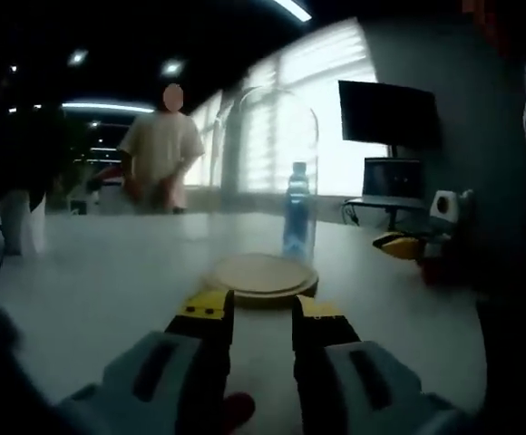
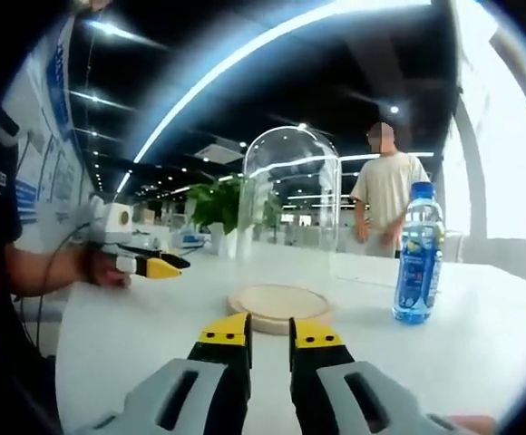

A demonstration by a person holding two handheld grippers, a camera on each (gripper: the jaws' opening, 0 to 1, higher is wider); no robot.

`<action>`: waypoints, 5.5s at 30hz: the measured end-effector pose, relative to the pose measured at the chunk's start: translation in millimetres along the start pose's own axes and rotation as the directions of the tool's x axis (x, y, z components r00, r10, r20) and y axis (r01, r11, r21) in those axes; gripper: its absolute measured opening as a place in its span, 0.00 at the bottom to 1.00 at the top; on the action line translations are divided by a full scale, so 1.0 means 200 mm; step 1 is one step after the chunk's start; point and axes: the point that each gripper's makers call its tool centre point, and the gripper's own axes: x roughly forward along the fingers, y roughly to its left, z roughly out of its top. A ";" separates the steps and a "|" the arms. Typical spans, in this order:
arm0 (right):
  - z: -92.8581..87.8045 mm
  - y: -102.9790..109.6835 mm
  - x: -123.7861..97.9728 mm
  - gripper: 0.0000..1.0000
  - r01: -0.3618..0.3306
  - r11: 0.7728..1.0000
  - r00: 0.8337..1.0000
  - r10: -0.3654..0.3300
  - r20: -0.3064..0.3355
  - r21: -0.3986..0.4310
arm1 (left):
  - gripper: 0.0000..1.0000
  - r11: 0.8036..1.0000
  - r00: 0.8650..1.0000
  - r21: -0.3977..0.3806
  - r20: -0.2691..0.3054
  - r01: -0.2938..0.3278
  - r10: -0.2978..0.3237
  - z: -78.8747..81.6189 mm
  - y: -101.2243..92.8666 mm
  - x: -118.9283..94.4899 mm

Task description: Open the cover put in the Mizone put the cover back on

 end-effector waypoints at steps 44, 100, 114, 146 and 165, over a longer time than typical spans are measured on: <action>0.31 -0.10 0.33 0.38 -0.217 0.975 0.976 0.215 0.035 0.044 | 0.51 0.982 0.982 0.042 0.032 0.186 -0.187 0.36 0.08 0.33; 0.43 -0.17 0.72 0.71 -0.575 0.818 0.813 0.574 -0.096 0.024 | 0.61 0.845 0.845 0.052 -0.086 0.532 -0.527 0.49 0.14 0.61; 0.38 -0.14 0.78 0.79 -0.614 0.778 0.784 0.620 -0.011 0.134 | 0.64 0.826 0.825 -0.014 -0.030 0.564 -0.564 0.47 0.13 0.62; 0.39 -0.09 0.83 0.87 -0.657 0.743 0.754 0.651 0.088 0.128 | 0.71 0.818 0.818 -0.001 0.009 0.575 -0.575 0.46 0.07 0.66; 0.40 -0.08 0.84 0.90 -0.668 0.733 0.744 0.664 0.083 0.128 | 0.69 0.807 0.807 -0.025 0.035 0.590 -0.589 0.48 0.06 0.67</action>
